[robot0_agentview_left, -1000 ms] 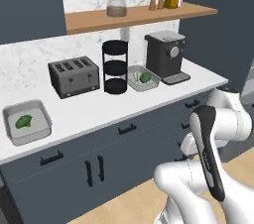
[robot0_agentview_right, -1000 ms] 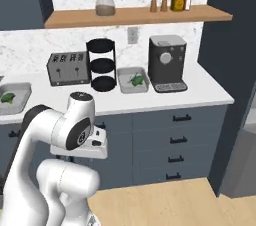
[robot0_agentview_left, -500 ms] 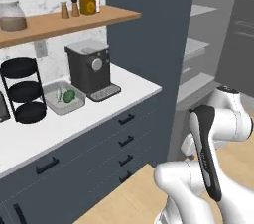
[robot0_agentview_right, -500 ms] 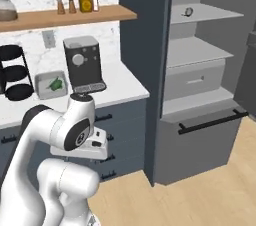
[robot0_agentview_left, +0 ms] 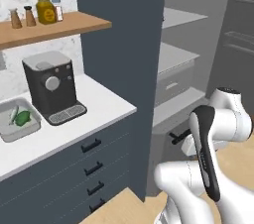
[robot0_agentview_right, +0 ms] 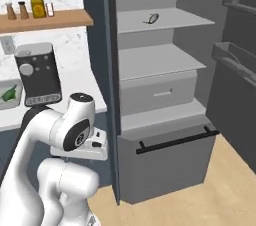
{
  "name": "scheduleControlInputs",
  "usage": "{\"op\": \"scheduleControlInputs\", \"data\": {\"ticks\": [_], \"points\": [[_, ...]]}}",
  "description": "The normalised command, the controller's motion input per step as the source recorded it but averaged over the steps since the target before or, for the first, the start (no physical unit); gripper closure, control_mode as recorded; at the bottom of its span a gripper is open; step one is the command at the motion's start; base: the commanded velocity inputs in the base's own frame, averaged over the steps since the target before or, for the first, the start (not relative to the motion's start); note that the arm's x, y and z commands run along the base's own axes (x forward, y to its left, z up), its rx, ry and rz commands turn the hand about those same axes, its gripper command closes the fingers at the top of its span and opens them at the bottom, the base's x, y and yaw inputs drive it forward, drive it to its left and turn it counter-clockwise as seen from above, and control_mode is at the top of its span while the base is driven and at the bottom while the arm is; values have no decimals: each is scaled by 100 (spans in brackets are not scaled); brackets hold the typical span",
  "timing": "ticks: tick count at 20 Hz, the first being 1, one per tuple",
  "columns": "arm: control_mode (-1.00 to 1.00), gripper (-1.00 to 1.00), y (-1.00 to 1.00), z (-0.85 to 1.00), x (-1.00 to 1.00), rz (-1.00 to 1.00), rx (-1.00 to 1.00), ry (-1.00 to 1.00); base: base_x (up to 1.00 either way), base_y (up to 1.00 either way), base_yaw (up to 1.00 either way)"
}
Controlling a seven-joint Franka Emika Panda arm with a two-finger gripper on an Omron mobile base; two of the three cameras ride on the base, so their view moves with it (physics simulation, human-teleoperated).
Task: Place one broccoli and one fish in each tupperware on the nearby counter, to pack two identical lunches.
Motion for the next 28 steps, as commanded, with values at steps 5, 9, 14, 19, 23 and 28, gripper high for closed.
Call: {"op": "scheduleControlInputs", "data": {"ticks": [5,9,14,19,23,28], "points": [[100,-100,0,0,0,0,0,0,63,-88,16],[100,-100,0,0,0,0,0,0,31,-50,10],[100,-100,0,0,0,0,0,0,28,-3,27],[100,-100,0,0,0,0,0,0,62,-20,35],[100,-100,0,0,0,0,0,0,52,-51,23],[100,-100,0,0,0,0,0,0,7,-55,17]]}}
